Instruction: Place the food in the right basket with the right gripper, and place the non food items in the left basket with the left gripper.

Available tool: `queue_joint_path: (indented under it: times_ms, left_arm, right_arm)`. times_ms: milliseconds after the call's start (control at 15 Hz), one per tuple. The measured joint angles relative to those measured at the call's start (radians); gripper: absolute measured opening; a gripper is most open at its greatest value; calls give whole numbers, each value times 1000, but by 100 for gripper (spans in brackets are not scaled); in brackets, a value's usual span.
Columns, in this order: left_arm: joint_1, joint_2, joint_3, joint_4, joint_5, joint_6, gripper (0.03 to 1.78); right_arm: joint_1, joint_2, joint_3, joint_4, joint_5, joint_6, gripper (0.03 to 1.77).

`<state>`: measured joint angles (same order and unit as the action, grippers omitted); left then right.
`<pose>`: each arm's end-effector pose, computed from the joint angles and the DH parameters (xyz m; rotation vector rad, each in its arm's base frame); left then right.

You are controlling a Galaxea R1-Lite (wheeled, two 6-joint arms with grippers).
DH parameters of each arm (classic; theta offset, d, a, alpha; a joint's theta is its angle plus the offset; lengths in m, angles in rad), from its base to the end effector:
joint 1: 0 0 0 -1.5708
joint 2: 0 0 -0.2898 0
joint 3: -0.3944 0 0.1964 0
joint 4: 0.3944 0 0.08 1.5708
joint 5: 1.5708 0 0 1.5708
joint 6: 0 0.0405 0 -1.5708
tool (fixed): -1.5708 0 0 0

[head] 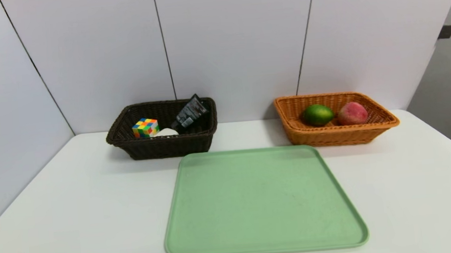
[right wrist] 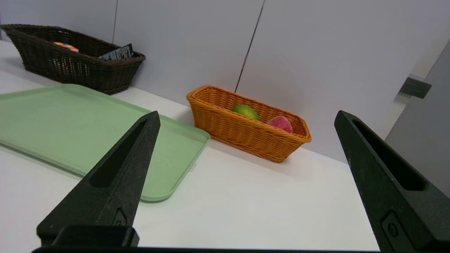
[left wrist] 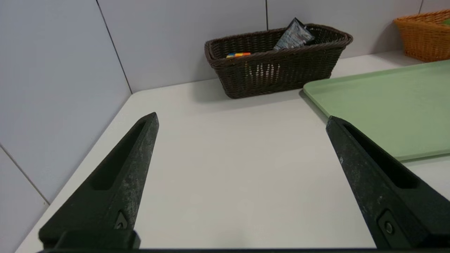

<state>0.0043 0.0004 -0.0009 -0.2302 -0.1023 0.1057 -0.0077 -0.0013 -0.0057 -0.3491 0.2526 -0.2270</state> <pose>0.0086 -0.0041 0.1032 0.1174 -0.2354 -0.0853 0.0028 0.0101 0.1179 -0.2698 -0.3803 0.2013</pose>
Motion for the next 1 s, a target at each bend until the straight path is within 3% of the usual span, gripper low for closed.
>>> queue_joint_path:
  times_ms: [333, 600, 1000]
  left_arm:
    - [0, 0, 0, 96, 5, -4, 169]
    - [0, 0, 1, 139, 32, -7, 169]
    - [0, 0, 1, 236, 68, -6, 169]
  right_arm:
    - [0, 0, 5, 103, -55, -4, 171]
    - [0, 0, 5, 199, -67, 3, 171]
    - [0, 0, 6, 309, -195, -14, 171]
